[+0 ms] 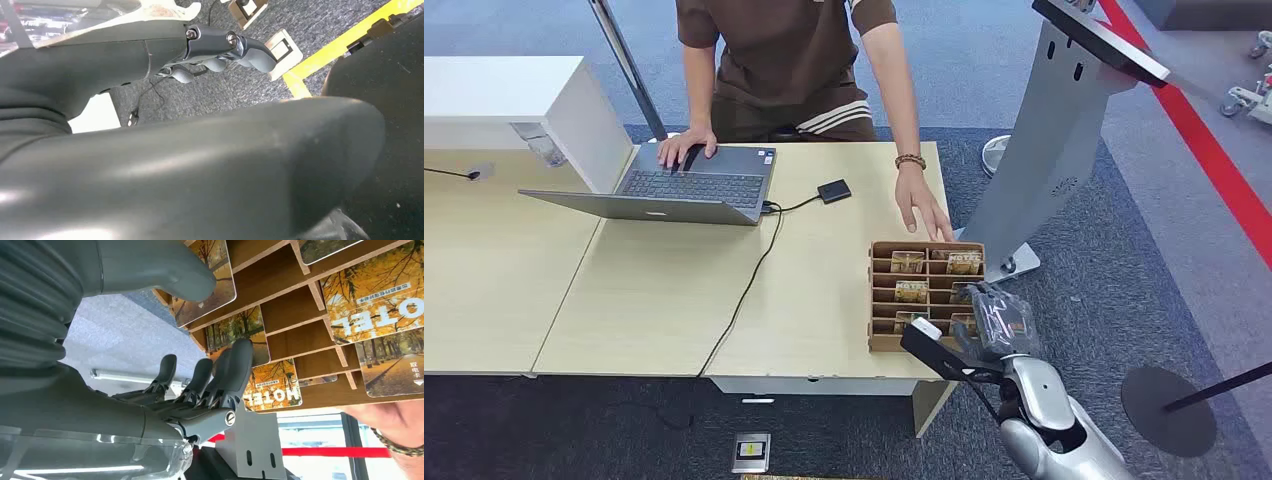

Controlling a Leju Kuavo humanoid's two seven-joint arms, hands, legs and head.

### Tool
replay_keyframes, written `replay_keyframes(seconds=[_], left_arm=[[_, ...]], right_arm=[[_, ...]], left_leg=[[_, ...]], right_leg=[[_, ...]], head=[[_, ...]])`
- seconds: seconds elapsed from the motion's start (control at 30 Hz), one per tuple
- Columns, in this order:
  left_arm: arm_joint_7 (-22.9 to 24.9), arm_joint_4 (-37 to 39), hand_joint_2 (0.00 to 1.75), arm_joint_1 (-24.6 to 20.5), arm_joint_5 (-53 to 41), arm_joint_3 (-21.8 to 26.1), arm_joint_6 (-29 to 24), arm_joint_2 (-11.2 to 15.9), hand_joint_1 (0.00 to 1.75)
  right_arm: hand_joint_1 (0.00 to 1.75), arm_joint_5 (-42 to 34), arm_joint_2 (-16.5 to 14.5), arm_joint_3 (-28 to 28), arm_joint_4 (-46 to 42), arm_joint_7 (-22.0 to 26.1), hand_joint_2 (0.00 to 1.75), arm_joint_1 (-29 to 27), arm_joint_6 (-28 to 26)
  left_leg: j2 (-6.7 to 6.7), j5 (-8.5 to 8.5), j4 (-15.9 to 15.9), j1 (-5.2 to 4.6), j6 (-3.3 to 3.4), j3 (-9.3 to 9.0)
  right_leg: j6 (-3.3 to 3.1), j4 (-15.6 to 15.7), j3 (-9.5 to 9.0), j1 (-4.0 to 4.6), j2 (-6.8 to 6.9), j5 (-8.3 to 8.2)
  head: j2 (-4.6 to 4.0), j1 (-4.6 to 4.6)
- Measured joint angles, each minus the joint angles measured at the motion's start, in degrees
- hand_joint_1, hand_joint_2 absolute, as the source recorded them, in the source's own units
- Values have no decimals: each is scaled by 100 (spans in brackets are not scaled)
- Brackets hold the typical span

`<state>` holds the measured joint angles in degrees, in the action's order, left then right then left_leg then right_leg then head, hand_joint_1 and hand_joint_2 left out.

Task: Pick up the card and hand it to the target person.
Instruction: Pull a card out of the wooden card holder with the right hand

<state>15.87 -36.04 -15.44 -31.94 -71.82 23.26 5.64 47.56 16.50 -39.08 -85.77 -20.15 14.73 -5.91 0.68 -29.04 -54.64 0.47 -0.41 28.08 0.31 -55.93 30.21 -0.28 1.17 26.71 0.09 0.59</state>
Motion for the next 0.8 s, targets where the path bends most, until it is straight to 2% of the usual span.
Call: replay_keyframes(seconds=[0.5,0.8], left_arm=[[15,123,0,13,169,140,-145,17,0],[33,150,0,22,163,185,-192,22,0]], right_arm=[[90,-59,2,-27,181,-89,175,1,5],[105,-192,2,-26,302,-104,175,24,-39]], left_leg=[[0,0,0,0,0,0],[-1,0,0,0,0,-1]], right_leg=[[0,0,1,0,0,0],[0,0,0,0,0,0]], head=[[-1,1],[0,0]])
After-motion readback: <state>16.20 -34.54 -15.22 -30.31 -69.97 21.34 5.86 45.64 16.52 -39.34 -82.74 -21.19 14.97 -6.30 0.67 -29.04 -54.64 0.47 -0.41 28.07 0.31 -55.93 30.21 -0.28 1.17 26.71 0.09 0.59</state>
